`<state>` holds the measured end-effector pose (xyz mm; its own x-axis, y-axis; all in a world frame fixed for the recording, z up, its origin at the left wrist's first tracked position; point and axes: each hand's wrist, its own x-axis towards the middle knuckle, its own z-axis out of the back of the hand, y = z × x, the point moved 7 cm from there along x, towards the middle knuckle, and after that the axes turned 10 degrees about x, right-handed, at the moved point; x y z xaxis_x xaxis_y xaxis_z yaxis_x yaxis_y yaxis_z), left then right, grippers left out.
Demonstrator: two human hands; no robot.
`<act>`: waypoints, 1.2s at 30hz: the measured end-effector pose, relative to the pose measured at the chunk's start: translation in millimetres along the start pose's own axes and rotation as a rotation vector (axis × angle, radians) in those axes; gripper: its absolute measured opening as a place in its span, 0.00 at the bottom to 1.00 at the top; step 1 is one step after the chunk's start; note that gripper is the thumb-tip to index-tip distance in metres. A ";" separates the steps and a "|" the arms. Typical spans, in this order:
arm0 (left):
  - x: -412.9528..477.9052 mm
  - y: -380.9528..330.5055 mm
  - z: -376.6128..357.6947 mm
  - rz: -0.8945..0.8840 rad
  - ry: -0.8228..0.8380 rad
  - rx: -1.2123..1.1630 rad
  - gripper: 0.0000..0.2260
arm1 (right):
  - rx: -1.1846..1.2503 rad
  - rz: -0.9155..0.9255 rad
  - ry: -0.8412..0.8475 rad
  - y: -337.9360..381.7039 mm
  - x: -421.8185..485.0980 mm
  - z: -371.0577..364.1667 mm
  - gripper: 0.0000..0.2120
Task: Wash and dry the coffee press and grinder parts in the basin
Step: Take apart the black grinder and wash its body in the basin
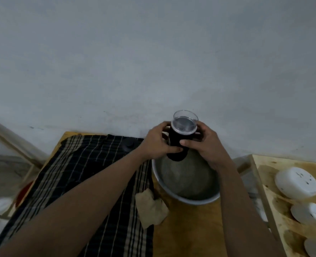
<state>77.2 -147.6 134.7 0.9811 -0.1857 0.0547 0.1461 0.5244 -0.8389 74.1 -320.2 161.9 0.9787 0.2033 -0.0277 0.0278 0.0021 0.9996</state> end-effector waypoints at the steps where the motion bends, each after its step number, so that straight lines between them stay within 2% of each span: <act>1: -2.8 -1.1 19.4 -0.010 -0.039 0.004 0.35 | -0.022 0.027 0.011 8.7 6.6 -14.5 0.32; 5: -19.6 9.3 102.3 -0.030 -0.190 0.033 0.33 | -0.076 0.100 0.086 38.7 32.2 -86.6 0.34; 9: -36.0 40.2 175.4 -0.029 -0.256 0.072 0.32 | -0.109 0.137 0.156 48.0 57.9 -164.5 0.37; 13: -62.1 106.1 238.9 0.042 -0.306 0.105 0.32 | -0.171 0.099 0.192 21.2 81.6 -257.2 0.40; 15: -74.1 141.6 255.6 0.081 -0.318 0.140 0.33 | -0.180 0.072 0.204 -0.9 87.7 -294.2 0.39; 21: -103.4 245.5 263.9 0.231 -0.294 0.135 0.34 | -0.168 -0.055 0.216 -80.9 92.2 -366.6 0.35; 24: -116.7 278.0 259.5 0.249 -0.311 0.114 0.33 | -0.174 -0.141 0.208 -119.5 91.3 -382.2 0.39; 29: -128.3 315.9 245.1 0.340 -0.250 0.045 0.36 | -0.147 -0.250 0.214 -153.8 87.0 -393.9 0.33; 36: -130.2 332.4 238.5 0.397 -0.246 0.043 0.36 | -0.128 -0.342 0.214 -172.1 88.9 -398.6 0.31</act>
<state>28.3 249.1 -22.2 0.9625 0.2354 -0.1347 -0.2462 0.5498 -0.7982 75.3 87.8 -11.1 0.8530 0.3683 -0.3697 0.3046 0.2239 0.9258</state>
